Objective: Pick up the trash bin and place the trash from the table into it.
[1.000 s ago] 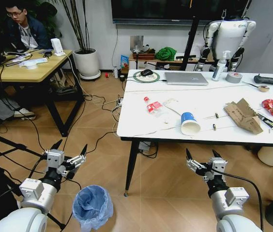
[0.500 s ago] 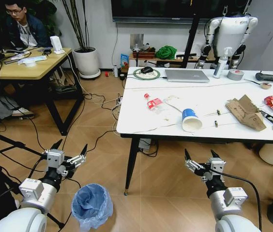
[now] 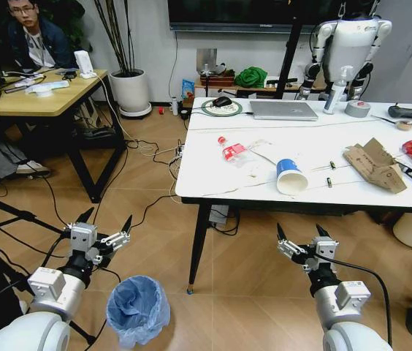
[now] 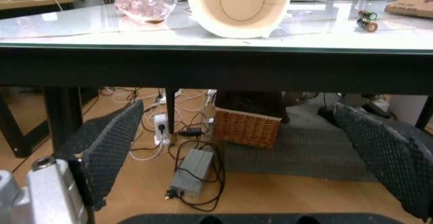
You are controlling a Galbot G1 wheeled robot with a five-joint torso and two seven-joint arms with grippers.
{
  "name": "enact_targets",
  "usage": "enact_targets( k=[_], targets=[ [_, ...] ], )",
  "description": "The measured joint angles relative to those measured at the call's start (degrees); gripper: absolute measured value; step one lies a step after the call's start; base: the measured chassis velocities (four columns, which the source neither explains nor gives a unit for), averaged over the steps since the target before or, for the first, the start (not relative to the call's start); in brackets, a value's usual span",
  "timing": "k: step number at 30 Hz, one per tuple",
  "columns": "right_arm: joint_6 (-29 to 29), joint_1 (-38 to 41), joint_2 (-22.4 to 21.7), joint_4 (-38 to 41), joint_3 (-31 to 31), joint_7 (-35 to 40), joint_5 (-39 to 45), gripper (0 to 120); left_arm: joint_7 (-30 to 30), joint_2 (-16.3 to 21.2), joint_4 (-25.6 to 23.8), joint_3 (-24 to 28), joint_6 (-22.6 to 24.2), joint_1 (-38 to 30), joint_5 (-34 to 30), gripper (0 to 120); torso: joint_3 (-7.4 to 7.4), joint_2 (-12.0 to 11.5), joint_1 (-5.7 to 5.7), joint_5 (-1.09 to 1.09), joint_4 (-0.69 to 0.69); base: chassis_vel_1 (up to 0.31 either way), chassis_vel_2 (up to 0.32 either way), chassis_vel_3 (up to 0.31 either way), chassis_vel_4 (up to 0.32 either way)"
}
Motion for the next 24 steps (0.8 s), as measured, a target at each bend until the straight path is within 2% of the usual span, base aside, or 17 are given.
enact_targets(
  k=[24],
  targets=[
    [0.5,-0.1,0.0,-0.5,0.2,-0.7,0.0,100,1.0,0.0,0.3,0.1,0.0,0.0,0.3,100,-3.46,-5.8,-2.37,0.0,0.0,0.0,0.0,0.0,0.0]
  ],
)
